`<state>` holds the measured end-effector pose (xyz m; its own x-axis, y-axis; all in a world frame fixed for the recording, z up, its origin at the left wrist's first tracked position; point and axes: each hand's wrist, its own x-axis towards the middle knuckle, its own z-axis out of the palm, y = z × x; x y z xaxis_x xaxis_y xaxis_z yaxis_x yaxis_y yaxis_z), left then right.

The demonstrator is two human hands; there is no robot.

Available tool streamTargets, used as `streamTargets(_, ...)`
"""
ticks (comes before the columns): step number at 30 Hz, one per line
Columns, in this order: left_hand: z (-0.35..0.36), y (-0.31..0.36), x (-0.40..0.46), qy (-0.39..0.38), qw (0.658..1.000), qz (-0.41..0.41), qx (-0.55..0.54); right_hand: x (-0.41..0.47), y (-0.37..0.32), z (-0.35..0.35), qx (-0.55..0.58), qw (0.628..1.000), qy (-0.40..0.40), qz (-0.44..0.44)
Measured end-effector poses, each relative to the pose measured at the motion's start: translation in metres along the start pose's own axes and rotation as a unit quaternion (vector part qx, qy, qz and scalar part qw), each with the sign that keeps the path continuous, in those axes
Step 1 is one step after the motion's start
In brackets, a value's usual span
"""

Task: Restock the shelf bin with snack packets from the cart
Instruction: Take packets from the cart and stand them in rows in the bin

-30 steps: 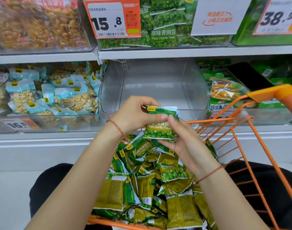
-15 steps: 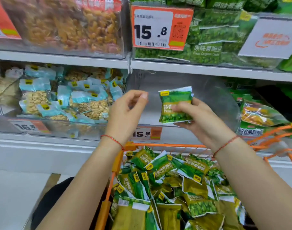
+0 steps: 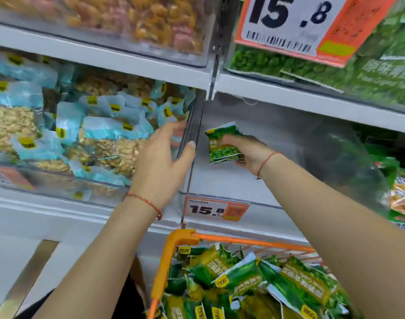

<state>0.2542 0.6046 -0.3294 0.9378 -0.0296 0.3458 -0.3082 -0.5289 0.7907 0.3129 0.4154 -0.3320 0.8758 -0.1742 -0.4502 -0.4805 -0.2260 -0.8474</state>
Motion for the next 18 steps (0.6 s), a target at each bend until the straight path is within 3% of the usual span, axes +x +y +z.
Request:
streamTargets(3, -0.001, -0.001, 0.001, -0.007, 1.0, 0.017, 0.007, 0.025, -0.003, 0.008, -0.006, 0.999, 0.0, -0.038)
streamTargets(7, 0.0, -0.002, 0.008, -0.007, 1.0, 0.011, -0.009, 0.047, -0.002, 0.017, 0.077, 0.989, -0.052, -0.111)
streamTargets(9, 0.001, -0.002, 0.01, -0.005, 1.0, 0.005, -0.01, 0.056, 0.001, 0.02, 0.041, 0.989, -0.061, -0.131)
streamTargets(14, 0.002, 0.0, 0.009, 0.001, 1.0, 0.003, 0.004, 0.076, 0.018, 0.019, -0.007, 0.991, 0.034, -0.126)
streamTargets(18, 0.003, 0.001, 0.008, 0.001, 1.0, 0.004, 0.009, 0.072, 0.019, 0.023, -0.031, 0.989, 0.054, -0.131)
